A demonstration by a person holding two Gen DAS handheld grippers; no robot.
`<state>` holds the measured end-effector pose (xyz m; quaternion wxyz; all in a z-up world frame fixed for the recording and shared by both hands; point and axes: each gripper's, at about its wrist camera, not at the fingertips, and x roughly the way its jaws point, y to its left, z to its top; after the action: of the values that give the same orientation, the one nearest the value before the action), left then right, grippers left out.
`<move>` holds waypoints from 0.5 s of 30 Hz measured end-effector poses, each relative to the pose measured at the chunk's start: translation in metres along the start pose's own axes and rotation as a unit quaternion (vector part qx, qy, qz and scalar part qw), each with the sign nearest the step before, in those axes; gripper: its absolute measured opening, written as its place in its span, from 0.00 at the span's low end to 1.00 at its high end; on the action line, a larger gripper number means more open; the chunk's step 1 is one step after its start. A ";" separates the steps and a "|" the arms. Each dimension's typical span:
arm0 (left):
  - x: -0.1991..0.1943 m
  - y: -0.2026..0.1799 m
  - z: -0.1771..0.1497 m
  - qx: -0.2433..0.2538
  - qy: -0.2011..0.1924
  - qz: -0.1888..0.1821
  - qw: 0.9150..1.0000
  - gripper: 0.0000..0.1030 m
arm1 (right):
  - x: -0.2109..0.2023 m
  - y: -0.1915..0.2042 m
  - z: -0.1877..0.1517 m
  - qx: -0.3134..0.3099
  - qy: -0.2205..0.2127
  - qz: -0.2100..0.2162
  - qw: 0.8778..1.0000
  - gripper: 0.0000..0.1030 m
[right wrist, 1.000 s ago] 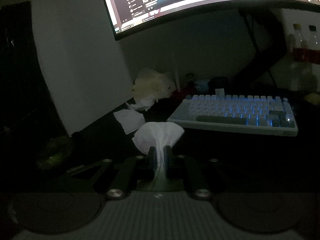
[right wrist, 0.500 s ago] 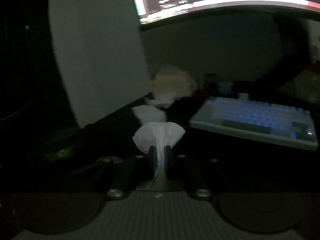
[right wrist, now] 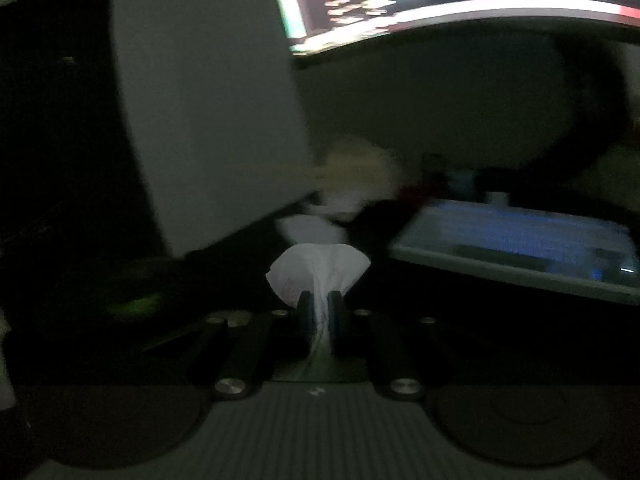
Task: Clean container
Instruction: 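Wipe the jar's outer wall with the tissue while the left gripper holds the jar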
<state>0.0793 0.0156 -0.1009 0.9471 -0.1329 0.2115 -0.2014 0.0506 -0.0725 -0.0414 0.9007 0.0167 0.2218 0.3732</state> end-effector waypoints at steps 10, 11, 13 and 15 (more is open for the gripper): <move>0.001 0.000 -0.001 -0.001 -0.001 -0.001 1.000 0.49 | 0.000 -0.031 0.003 0.038 0.013 -0.096 0.995 0.11; 0.001 0.000 -0.001 -0.001 -0.001 -0.001 1.000 0.49 | 0.000 -0.026 0.003 0.030 0.010 -0.082 0.996 0.11; 0.000 -0.001 -0.002 -0.002 -0.001 0.000 1.000 0.49 | -0.001 -0.016 0.003 0.016 0.006 -0.045 0.999 0.11; 0.000 -0.002 -0.002 -0.002 -0.001 0.000 1.000 0.49 | 0.000 -0.011 0.002 0.007 0.003 -0.007 1.000 0.11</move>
<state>0.0782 0.0135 -0.1020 0.9472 -0.1345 0.2110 -0.2005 0.0588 -0.0802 -0.0421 0.9026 0.0203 0.2267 0.3654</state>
